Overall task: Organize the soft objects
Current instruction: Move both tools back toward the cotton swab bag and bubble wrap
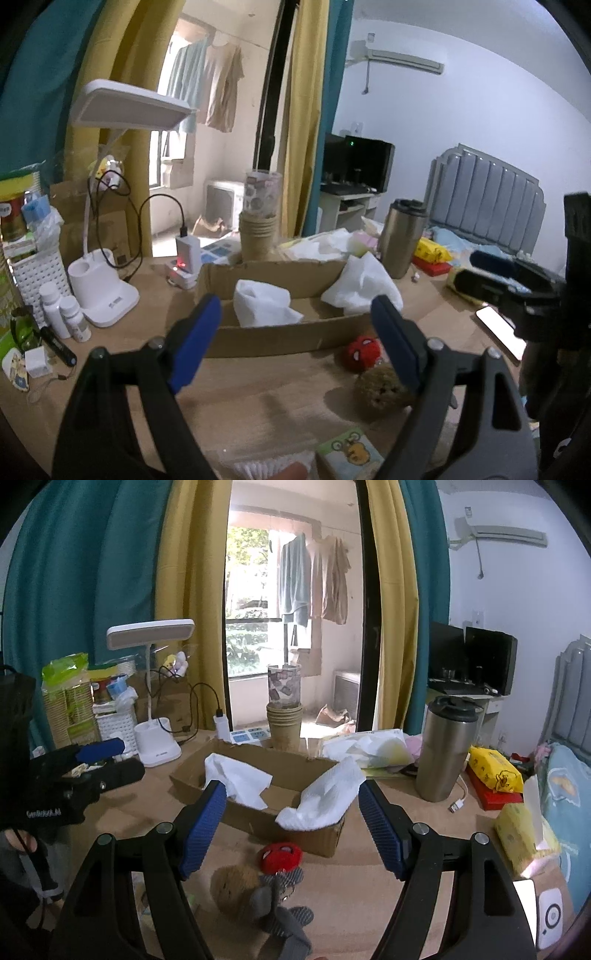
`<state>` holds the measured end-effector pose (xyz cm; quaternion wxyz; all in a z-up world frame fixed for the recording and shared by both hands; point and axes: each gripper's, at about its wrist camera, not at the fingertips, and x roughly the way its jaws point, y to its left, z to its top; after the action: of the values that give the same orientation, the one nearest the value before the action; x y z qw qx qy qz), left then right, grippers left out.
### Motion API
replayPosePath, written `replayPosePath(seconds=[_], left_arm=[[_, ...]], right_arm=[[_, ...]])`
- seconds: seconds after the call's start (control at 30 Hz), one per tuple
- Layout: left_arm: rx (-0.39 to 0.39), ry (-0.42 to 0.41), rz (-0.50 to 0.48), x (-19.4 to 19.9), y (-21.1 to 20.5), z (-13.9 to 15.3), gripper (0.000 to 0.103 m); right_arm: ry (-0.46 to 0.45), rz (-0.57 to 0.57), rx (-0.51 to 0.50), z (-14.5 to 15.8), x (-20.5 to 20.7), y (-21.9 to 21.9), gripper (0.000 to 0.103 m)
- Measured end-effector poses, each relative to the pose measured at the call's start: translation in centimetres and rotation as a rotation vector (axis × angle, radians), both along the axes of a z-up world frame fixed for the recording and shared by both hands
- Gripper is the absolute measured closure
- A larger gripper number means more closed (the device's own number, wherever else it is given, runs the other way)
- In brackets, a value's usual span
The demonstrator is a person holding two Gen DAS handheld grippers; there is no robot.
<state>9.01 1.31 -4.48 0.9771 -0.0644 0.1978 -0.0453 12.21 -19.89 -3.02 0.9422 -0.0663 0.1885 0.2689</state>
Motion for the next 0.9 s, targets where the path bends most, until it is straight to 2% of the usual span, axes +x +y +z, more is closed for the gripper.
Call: replayPosePath(seconds=[0.63, 0.9], left_arm=[[-0.017, 0.035, -0.006, -2.7, -0.6, -1.2, 0.018], [-0.016, 0.07, -0.004, -3.5, -0.7, -2.5, 0.018]], right_arm=[[0.025, 0.048, -0.033, -2.0, -3.5, 0.5, 0.026], [0.065, 0.053, -0.02, -3.1, -4.0, 0.6, 0.026]])
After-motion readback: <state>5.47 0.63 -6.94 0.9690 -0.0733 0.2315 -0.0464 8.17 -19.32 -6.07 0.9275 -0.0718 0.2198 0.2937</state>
